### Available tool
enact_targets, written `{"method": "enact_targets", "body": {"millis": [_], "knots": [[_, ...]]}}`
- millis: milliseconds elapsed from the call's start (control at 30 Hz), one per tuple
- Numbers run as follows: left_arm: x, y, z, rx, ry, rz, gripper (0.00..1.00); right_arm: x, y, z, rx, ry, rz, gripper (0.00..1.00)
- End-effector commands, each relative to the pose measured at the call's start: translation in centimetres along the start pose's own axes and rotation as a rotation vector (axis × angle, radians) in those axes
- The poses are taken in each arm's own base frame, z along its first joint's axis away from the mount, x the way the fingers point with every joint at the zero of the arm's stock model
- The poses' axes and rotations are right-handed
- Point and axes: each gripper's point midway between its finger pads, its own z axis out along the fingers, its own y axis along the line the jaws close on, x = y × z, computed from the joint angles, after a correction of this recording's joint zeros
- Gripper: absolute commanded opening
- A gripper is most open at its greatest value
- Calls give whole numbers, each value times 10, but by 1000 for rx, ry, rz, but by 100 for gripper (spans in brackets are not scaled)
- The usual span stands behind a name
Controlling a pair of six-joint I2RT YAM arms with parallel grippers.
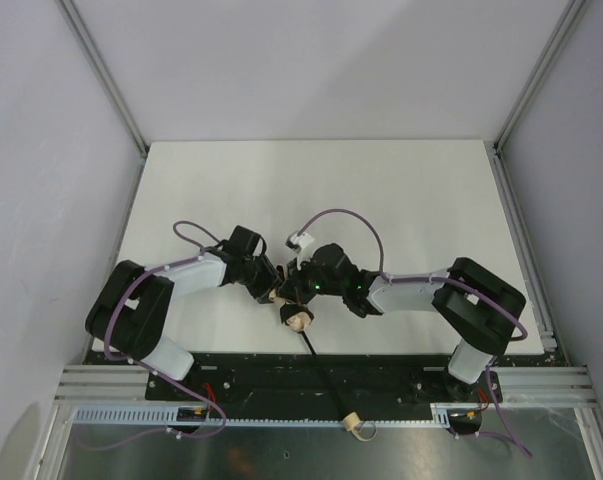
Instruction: Put away the umbrella
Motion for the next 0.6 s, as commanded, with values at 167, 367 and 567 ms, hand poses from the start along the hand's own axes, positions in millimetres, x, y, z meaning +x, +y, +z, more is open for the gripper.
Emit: {"method": "enact_targets", "body": {"millis": [167, 367, 567], "knots": [[-31, 8, 13, -7, -109, 77, 0, -16, 73, 34, -152, -70, -287, 0], [-26, 24, 24, -42, -49, 111, 0, 8, 76, 45, -70, 7, -426, 0], [-22, 35, 30, -53, 11, 96, 0, 57, 51, 62, 72, 157, -619, 0]]}}
